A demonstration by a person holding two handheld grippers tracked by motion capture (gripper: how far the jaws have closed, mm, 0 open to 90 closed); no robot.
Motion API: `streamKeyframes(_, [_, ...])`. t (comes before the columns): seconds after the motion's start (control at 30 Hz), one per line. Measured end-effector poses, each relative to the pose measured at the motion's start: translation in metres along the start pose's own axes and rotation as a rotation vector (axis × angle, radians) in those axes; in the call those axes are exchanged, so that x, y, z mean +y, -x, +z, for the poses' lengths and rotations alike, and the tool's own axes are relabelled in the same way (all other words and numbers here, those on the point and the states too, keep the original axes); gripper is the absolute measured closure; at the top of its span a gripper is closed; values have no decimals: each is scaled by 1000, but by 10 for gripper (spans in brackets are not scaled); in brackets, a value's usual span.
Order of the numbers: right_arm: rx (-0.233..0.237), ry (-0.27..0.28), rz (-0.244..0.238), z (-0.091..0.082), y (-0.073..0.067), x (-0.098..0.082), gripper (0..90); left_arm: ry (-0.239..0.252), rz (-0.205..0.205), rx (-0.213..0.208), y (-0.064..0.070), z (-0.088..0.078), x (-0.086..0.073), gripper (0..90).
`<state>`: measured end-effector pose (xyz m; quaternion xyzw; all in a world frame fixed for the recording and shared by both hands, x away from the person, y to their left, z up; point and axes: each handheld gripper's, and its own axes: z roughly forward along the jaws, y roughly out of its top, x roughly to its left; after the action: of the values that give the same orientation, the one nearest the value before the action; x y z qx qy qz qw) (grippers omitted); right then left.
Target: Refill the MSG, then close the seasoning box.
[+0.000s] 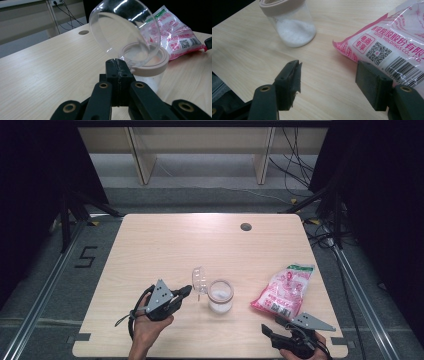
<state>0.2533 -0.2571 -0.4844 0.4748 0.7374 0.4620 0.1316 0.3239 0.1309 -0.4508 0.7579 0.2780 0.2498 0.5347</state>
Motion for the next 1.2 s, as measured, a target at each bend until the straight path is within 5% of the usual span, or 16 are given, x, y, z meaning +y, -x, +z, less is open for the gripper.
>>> streamKeyframes(0.13, [5, 1, -3, -2, -1, -2, 371, 6, 3, 1, 1, 1, 4, 898])
streamKeyframes(0.17, [15, -2, 44, -2, -5, -3, 371, 6, 7, 3, 0, 1, 5, 898])
streamKeyframes(0.2, [16, -1, 9, -3, -3, -3, 371, 6, 10, 2, 1, 1, 5, 898])
streamKeyframes(0.37, [1, 5, -9, -5, -3, -5, 370, 10, 20, 2, 3, 3, 9, 898])
streamKeyframes(0.43, [13, -13, 26, -8, -6, -6, 370, 6, 23, 5, 4, 3, 10, 898])
streamKeyframes(0.47, [5, 1, -5, -8, -3, -6, 370, 7, 24, 4, 4, 3, 10, 898])
streamKeyframes(0.53, [25, -11, 54, -10, -8, -7, 370, 10, 23, 3, 4, 4, 11, 898])
streamKeyframes(0.6, [16, 14, 1, -9, -4, -7, 369, 10, 26, 2, 5, 4, 12, 897])
streamKeyframes(0.7, [31, 13, 16, -10, -4, -9, 369, 14, 26, 1, 6, 5, 12, 897])
streamKeyframes(0.73, [18, -9, 59, -12, -8, -9, 370, 15, 23, 3, 7, 5, 13, 897])
streamKeyframes(0.77, [18, 16, 1, -10, -4, -9, 369, 17, 29, 1, 7, 5, 14, 897])
streamKeyframes(0.83, [13, -6, 34, -11, -6, -9, 370, 20, 30, -6, 9, 7, 15, 897])
streamKeyframes(0.9, [9, 1, -6, -11, -3, -9, 369, 27, 31, -11, 10, 9, 17, 898])
streamKeyframes(1.0, [8, 0, -6, -11, -3, -9, 369, 22, 40, -13, 13, 10, 21, 897])
streamKeyframes(1.03, [24, 2, 37, -10, -6, -10, 369, 25, 41, -17, 14, 11, 22, 897])
streamKeyframes(1.2, [26, 5, 11, -11, -4, -11, 369, 20, 54, -23, 17, 13, 23, 897])
